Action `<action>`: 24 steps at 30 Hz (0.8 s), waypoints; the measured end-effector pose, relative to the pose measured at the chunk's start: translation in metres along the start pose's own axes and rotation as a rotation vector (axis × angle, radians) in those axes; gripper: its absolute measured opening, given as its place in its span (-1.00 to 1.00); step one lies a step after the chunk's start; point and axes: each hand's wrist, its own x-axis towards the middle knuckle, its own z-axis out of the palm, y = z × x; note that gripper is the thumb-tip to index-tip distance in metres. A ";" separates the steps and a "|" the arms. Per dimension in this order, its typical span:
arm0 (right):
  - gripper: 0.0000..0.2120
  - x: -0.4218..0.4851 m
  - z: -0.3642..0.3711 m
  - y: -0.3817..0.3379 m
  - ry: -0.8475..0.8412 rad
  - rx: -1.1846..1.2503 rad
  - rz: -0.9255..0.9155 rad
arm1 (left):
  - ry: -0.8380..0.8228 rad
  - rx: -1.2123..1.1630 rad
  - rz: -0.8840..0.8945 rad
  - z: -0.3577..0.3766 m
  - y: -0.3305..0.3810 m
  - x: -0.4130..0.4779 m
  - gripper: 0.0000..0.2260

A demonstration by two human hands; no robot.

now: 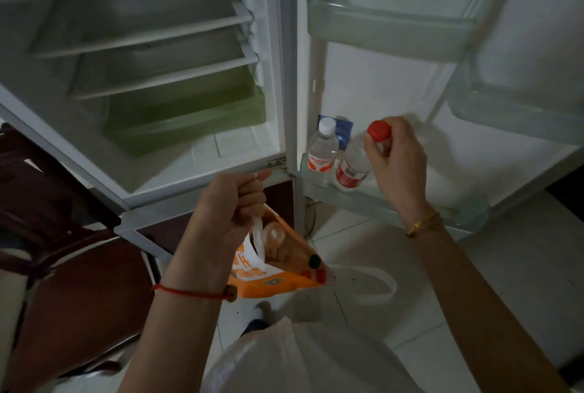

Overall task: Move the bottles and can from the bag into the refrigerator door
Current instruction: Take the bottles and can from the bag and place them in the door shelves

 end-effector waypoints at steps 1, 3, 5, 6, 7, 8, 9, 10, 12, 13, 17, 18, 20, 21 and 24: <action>-0.76 0.003 0.006 0.003 -0.019 -0.003 0.011 | 0.004 -0.006 0.000 -0.001 0.000 0.000 -0.77; -0.76 0.006 0.015 0.008 -0.049 0.000 0.040 | 0.014 -0.007 -0.006 -0.002 0.000 0.000 -0.77; -0.76 0.010 0.023 0.011 -0.089 0.014 0.061 | 0.019 0.001 -0.014 -0.003 -0.001 0.000 -0.77; -0.77 0.011 0.027 0.012 -0.105 0.018 0.066 | 0.018 0.002 -0.019 -0.004 -0.002 0.001 -0.77; -0.77 0.012 0.030 0.014 -0.117 0.019 0.071 | 0.018 0.004 -0.023 -0.004 -0.002 0.001 -0.77; -0.78 0.012 0.033 0.015 -0.128 0.022 0.081 | 0.017 0.004 -0.027 -0.003 -0.003 0.001 -0.78; -0.77 0.012 0.036 0.017 -0.138 0.023 0.093 | 0.016 0.002 -0.030 -0.003 -0.004 0.001 -0.78; -0.77 0.011 0.039 0.019 -0.147 0.023 0.103 | 0.016 -0.001 -0.031 -0.002 -0.004 0.002 -0.77; -0.76 0.010 0.043 0.023 -0.157 0.027 0.116 | 0.014 -0.002 -0.030 -0.001 -0.005 0.001 -0.76; -0.75 0.010 0.045 0.025 -0.156 0.035 0.120 | 0.010 -0.001 -0.028 0.000 -0.005 0.001 -0.76; -0.68 0.010 0.047 0.024 -0.129 0.097 0.159 | -0.007 0.005 -0.022 0.004 -0.005 0.000 -0.75; -0.63 0.007 0.045 0.021 -0.107 0.127 0.177 | -0.010 0.007 -0.020 0.006 -0.006 -0.001 -0.75; -0.59 -0.003 0.039 0.015 -0.066 0.143 0.184 | -0.009 0.009 -0.010 0.008 -0.006 -0.001 -0.76; -0.62 -0.013 0.038 0.013 -0.076 0.114 0.167 | -0.007 0.008 -0.003 0.009 -0.007 -0.001 -0.76; -0.68 -0.049 0.048 0.020 -0.393 -0.013 0.182 | -0.009 0.009 0.011 0.014 -0.009 0.000 -0.75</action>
